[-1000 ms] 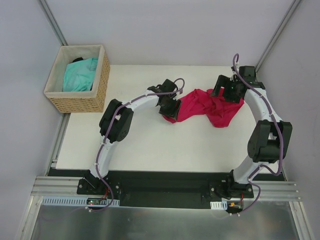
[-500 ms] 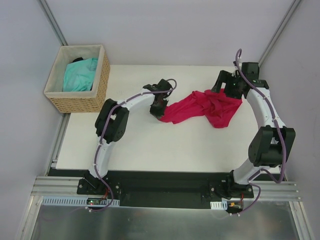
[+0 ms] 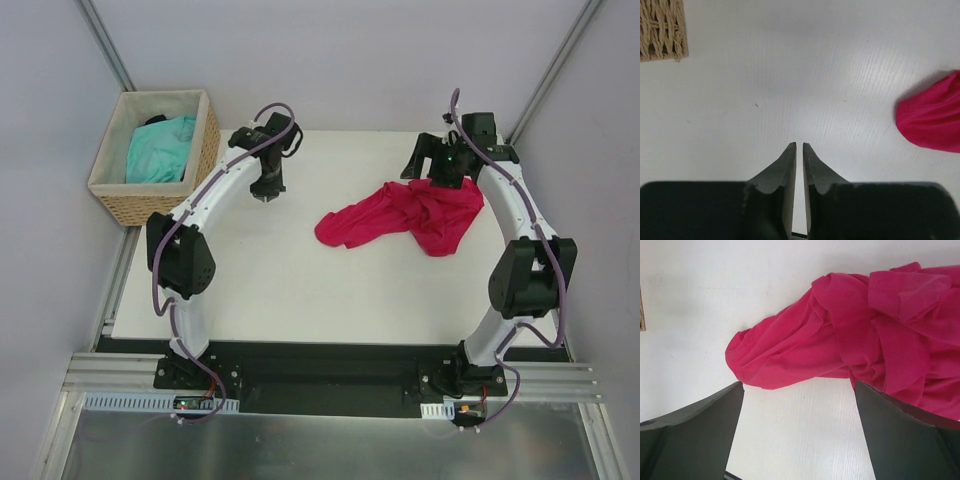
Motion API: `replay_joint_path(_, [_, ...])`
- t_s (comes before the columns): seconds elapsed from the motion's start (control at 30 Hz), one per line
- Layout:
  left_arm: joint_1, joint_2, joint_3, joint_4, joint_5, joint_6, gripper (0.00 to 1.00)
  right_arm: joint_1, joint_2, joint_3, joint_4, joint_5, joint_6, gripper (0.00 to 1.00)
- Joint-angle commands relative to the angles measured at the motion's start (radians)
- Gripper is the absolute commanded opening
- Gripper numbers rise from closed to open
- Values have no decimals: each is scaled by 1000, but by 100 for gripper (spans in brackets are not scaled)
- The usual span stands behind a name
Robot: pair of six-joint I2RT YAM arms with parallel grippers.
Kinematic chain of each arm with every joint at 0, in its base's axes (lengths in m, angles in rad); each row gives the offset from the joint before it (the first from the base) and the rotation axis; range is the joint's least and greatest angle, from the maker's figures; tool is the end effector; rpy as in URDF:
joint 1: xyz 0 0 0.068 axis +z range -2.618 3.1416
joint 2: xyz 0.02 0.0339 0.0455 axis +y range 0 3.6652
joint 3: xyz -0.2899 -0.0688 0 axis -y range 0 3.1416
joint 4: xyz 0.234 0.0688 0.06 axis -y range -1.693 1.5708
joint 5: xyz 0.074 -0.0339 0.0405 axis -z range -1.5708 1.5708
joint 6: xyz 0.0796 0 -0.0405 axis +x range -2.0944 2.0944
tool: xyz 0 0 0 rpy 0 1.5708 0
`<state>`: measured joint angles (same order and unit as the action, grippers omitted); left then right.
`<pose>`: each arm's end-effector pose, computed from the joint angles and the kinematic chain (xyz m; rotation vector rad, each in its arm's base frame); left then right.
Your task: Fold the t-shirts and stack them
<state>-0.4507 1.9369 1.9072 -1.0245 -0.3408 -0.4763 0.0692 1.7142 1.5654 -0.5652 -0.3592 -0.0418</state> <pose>0.4014 -0.1647 0.3076 -0.1475 2.5295 0.0906 0.4111 0.0565 0.3278 -0.3121 2.2435 0.4239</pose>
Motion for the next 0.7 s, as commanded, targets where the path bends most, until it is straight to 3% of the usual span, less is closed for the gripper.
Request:
replay_joint_path(0.0, [-16, -59, 79, -77, 37, 4, 17, 18, 96, 134, -137, 9, 36, 98])
replay_joint_path(0.03, [-16, -75, 119, -69, 45, 21, 25, 24, 114, 140, -150, 78, 39, 98])
replay_joint_path(0.1, [-14, -130, 153, -13, 86, 45, 31, 46, 133, 153, -196, 141, 34, 99])
replay_joint_path(0.2, [-8, -211, 173, 87, 121, 70, 39, 47, 153, 133, -209, 219, 39, 88])
replay_joint_path(0.23, [-2, -225, 170, 105, 135, 77, 40, 49, 157, 131, -217, 250, 39, 82])
replay_joint_path(0.67, [24, -271, 107, 161, 171, 102, 38, 64, 240, 147, -430, 470, 94, 61])
